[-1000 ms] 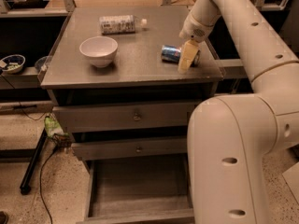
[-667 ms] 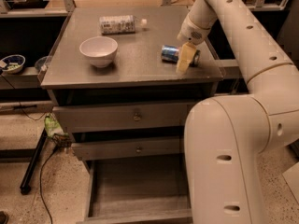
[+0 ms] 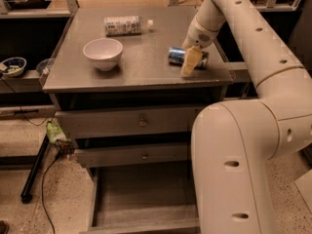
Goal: Place redbull can into bottom drawer
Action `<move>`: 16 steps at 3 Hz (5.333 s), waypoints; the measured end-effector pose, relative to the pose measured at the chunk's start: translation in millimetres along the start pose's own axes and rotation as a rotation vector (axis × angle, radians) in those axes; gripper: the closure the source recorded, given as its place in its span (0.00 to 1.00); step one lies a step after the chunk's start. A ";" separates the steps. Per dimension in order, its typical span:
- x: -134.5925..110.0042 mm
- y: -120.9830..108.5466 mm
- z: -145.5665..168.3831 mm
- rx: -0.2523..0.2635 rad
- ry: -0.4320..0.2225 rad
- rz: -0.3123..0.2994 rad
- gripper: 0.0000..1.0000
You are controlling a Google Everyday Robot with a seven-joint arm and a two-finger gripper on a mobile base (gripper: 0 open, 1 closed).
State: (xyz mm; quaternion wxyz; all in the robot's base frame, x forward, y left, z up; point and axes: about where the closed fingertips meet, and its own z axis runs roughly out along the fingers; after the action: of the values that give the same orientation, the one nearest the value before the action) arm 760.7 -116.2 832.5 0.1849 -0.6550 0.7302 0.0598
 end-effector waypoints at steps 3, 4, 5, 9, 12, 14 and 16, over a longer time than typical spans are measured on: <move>0.0 0.0 0.0 0.000 0.000 0.000 0.96; 0.0 0.0 0.0 0.000 0.000 0.000 1.00; -1.7 -1.6 2.4 0.001 -0.012 0.010 1.00; -28.8 27.3 -127.9 0.143 -0.047 -0.060 1.00; -28.1 140.4 -184.7 0.192 -0.102 -0.107 1.00; -4.3 179.6 -92.8 0.168 -0.117 -0.057 1.00; 3.2 206.3 -61.9 0.137 -0.117 -0.021 1.00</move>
Offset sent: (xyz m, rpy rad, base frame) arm 0.0000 0.0000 0.0000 0.0000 0.0000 0.0000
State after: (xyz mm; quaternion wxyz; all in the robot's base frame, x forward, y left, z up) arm 546.7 -111.7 856.7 0.2725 -0.6437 0.7137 0.0460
